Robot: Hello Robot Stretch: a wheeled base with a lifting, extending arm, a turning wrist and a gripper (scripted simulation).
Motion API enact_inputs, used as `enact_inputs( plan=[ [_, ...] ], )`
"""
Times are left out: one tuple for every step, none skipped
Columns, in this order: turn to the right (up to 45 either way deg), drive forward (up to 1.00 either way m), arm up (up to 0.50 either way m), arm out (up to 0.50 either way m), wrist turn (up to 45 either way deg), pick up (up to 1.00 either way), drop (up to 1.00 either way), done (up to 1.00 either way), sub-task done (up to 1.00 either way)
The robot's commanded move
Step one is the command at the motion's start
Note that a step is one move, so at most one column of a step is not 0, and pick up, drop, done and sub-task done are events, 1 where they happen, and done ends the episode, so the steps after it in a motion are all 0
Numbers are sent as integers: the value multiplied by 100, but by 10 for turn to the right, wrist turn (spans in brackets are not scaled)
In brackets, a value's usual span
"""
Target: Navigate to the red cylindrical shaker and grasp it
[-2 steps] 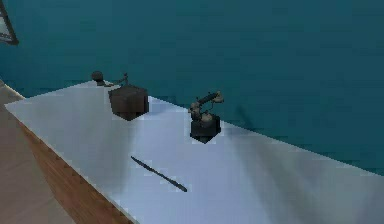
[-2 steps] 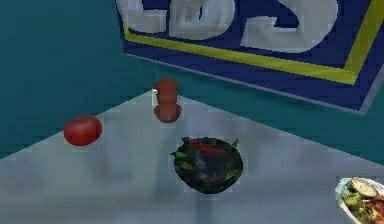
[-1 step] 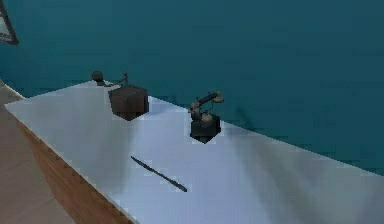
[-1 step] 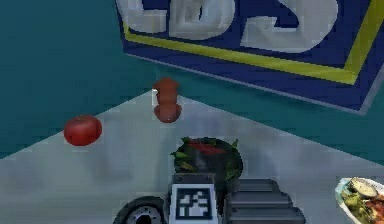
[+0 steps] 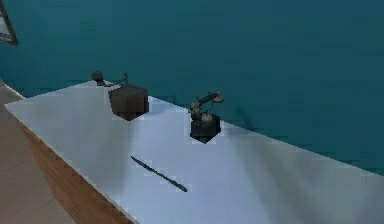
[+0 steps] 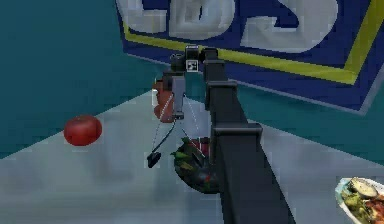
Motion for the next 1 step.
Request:
enact_inputs(
  plan=[
    [0,0,0,0,450,0,0,0,0]
  ],
)
